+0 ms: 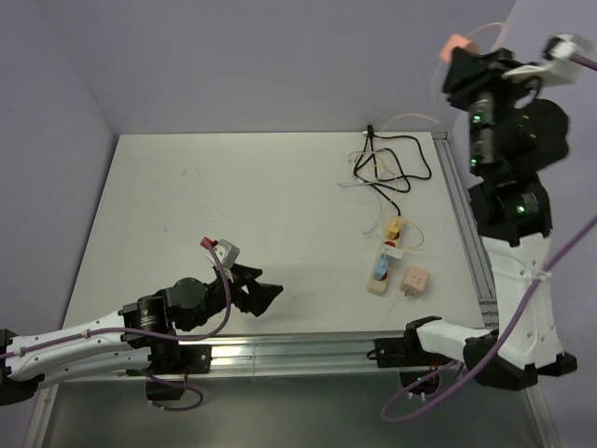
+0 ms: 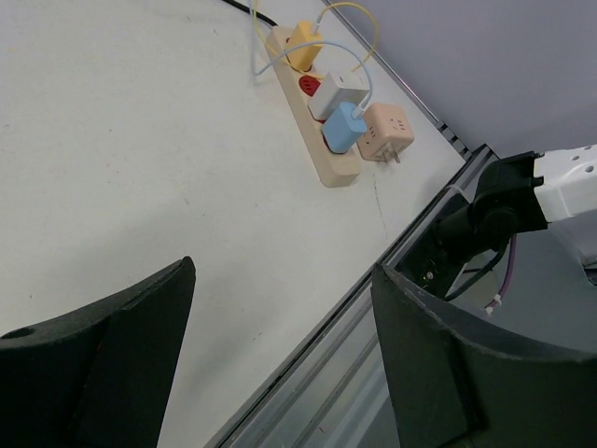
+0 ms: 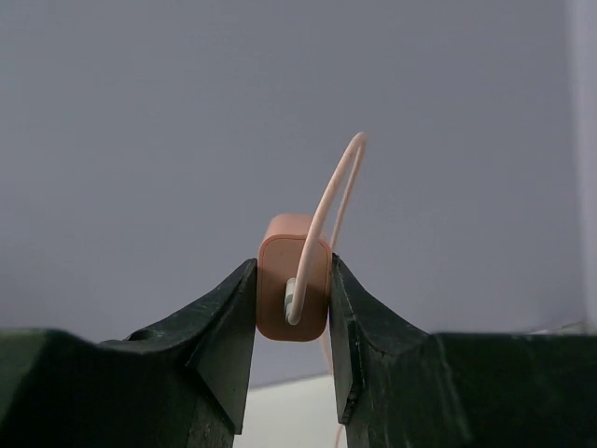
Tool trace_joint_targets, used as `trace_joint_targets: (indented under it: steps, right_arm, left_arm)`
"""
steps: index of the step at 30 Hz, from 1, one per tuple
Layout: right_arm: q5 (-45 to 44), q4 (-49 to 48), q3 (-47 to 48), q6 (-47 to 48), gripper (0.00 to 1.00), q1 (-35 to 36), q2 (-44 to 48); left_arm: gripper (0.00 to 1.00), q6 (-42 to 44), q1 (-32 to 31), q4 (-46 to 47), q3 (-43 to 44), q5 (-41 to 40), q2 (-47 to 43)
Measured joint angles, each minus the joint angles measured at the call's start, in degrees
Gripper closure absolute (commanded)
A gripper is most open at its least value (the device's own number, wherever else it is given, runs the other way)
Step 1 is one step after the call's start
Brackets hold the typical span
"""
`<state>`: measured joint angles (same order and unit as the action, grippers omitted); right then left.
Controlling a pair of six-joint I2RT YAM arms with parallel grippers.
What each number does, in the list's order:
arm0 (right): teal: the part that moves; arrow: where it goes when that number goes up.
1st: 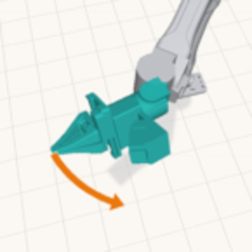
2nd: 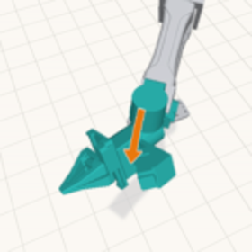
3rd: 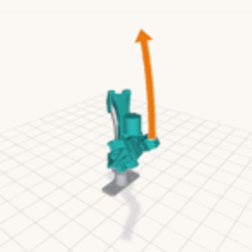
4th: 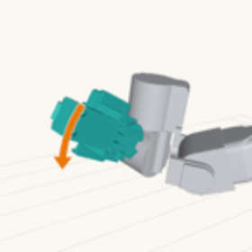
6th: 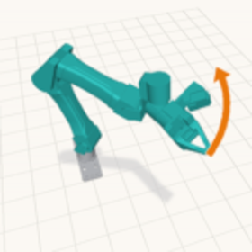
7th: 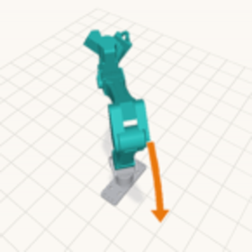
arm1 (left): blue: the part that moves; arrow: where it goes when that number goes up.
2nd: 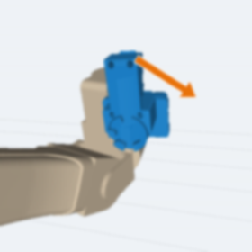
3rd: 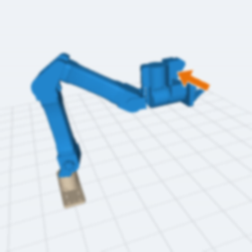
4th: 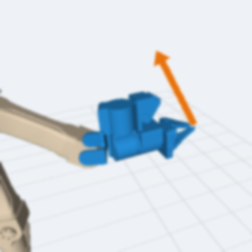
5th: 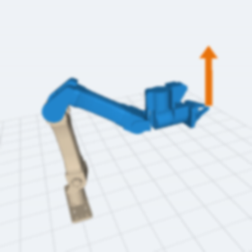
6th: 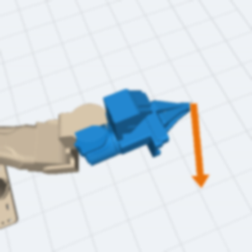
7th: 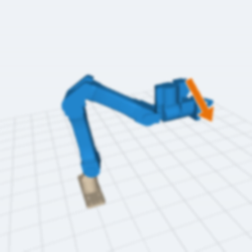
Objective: Insert the plug
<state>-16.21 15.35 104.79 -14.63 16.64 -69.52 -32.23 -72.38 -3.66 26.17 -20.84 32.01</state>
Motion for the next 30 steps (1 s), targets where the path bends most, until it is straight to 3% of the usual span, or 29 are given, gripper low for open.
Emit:
trace_joint_targets:
  steps: [5, 13, 21, 30]
  right_arm:
    - [-3.4, 0.9, 3.4, 0.0, 1.00, -9.1, 4.0]
    - [-12.9, 3.1, 3.7, 5.5, 1.00, -10.1, 2.3]
    - [-19.5, 3.9, -4.0, 10.1, 1.00, -10.9, -1.3]
    - [-21.9, 5.2, -16.7, 7.8, 1.00, -13.6, -0.3]
  left_arm:
    - [0.20, 0.0, 0.0, 1.3, 0.0, 0.6, 0.5]
    - [0.20, -0.2, 0.0, 2.1, 0.0, 1.0, 0.2]
    - [0.20, -0.4, 0.0, 0.7, 0.0, 1.2, -3.5]
    - [0.20, -0.5, 0.0, -1.9, 0.0, 1.0, -6.0]
